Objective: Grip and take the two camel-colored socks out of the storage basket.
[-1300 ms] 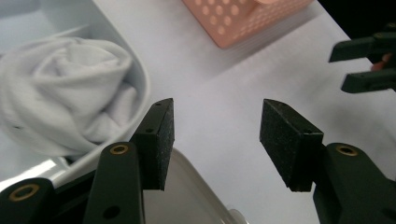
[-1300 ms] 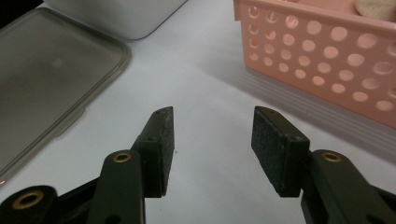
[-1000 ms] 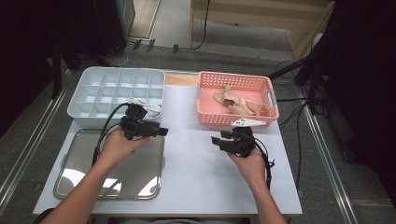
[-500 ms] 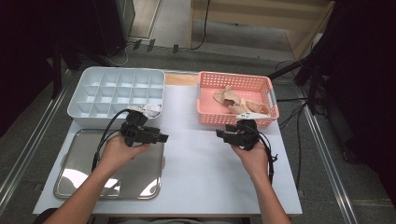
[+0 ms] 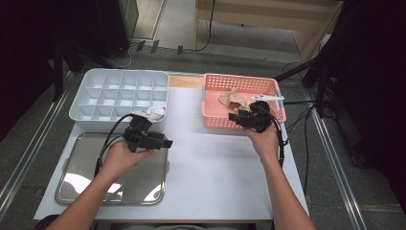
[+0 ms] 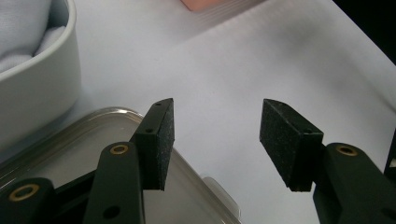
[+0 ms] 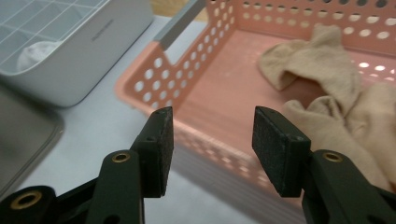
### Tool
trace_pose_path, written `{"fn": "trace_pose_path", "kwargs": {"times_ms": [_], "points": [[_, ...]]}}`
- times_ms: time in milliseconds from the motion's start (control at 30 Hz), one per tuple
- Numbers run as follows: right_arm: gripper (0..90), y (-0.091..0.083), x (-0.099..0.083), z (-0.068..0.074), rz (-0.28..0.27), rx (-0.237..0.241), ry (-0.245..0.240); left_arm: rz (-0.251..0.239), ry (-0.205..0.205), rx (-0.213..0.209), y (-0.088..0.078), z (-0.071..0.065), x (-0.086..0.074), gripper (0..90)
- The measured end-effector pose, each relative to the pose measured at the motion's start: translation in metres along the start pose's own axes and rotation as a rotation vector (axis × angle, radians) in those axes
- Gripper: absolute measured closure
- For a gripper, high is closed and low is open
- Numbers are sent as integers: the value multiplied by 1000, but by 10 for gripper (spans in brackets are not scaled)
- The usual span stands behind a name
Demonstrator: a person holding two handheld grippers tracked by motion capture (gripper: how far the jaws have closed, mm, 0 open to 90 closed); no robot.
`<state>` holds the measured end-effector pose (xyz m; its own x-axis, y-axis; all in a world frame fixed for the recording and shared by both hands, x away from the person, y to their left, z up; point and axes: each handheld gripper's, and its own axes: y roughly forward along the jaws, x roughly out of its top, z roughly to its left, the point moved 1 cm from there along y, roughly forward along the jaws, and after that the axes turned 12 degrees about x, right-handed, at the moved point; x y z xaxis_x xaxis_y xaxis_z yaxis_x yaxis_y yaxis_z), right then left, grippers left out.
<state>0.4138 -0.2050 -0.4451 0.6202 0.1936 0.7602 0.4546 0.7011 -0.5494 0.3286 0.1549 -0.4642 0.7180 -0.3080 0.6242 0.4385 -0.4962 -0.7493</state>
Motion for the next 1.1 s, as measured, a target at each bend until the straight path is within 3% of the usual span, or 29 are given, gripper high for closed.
{"fn": "trace_pose_path", "kwargs": {"times_ms": [300, 400, 633, 833, 933, 1000, 1100], "points": [[497, 11, 18, -27, 18, -56, 17, 0, 20, -3, 2, -3, -1, 462], [499, 17, 23, -41, -2, -52, 61, 7, 21, -5, 5, -5, -2, 463], [497, 29, 35, -53, 4, -88, 51, 4, 40, -16, 8, -13, -2, 464], [496, 47, 55, -63, 48, -122, 37, 4, 42, -14, 6, -15, -6, 464], [488, 54, 63, -71, 58, -138, 53, 5, 48, -13, 5, -15, -8, 465], [485, 58, 68, -75, 77, -150, 89, 5, 50, -10, 5, -16, -10, 466], [490, 64, 73, -78, 39, -179, 46, 10, 58, -1, 6, -16, -12, 467]]}}
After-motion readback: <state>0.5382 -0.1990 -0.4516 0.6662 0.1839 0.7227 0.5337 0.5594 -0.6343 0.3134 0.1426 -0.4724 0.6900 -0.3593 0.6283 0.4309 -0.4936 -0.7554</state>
